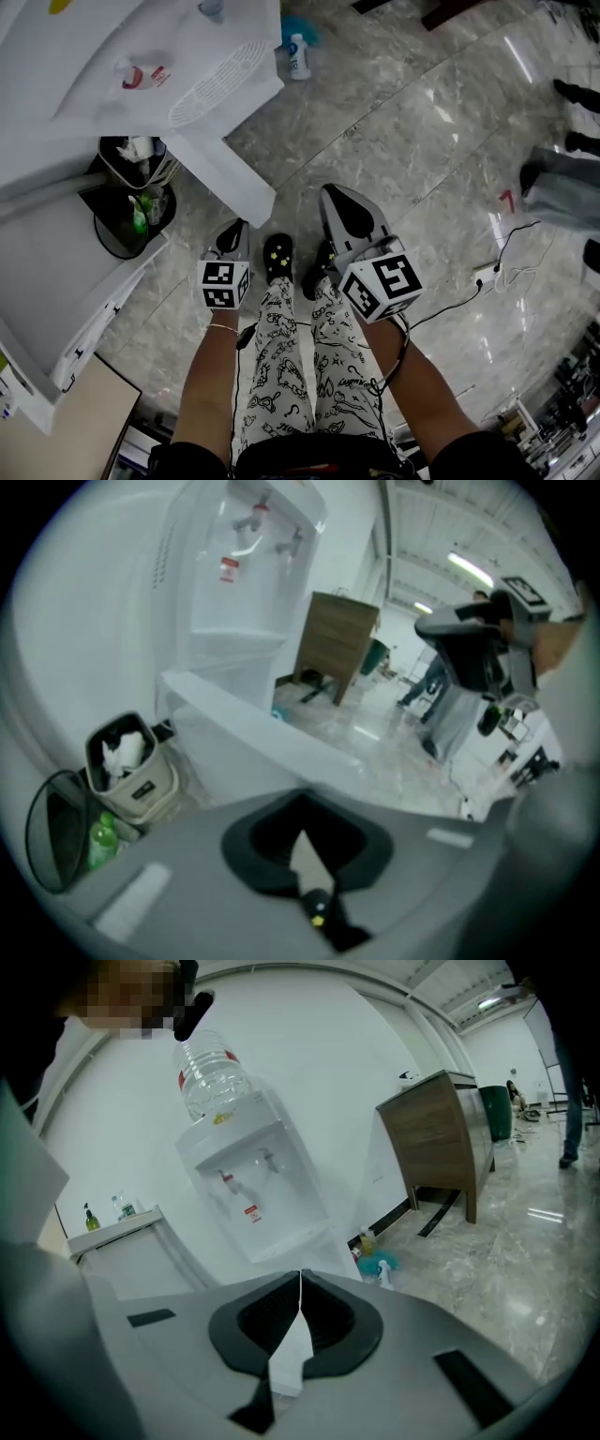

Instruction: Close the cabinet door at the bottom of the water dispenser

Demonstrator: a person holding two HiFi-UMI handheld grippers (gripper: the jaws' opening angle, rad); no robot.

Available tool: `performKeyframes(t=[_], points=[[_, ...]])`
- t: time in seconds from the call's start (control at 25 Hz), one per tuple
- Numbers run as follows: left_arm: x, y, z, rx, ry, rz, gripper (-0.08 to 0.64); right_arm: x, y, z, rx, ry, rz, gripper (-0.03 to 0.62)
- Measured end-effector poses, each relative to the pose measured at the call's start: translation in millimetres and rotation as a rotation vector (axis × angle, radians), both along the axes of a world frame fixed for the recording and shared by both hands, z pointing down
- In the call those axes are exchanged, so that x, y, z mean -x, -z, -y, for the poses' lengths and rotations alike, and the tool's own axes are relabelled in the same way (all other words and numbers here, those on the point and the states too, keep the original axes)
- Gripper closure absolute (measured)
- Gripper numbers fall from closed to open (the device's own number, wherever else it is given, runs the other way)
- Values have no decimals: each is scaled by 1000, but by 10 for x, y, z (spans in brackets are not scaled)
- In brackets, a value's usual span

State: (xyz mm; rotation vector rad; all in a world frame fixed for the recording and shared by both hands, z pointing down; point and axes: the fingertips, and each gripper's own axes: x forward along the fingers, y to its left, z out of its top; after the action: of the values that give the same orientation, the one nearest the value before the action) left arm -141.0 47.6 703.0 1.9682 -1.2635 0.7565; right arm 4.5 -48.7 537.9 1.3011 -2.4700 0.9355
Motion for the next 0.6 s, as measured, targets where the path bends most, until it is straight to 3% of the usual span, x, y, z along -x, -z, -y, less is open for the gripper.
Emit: performKeyframes(t=[0.12, 0.28, 0.6], points=[[-177, -1, 205, -17, -2, -39, 563, -106, -7, 108, -5, -43, 20, 575], [-381, 5, 472, -44, -3, -83, 563, -125, -31, 171, -14, -13, 11, 575], [-627, 88, 1219, -112, -139, -69, 563, -298, 77, 379, -16, -43, 9, 575]])
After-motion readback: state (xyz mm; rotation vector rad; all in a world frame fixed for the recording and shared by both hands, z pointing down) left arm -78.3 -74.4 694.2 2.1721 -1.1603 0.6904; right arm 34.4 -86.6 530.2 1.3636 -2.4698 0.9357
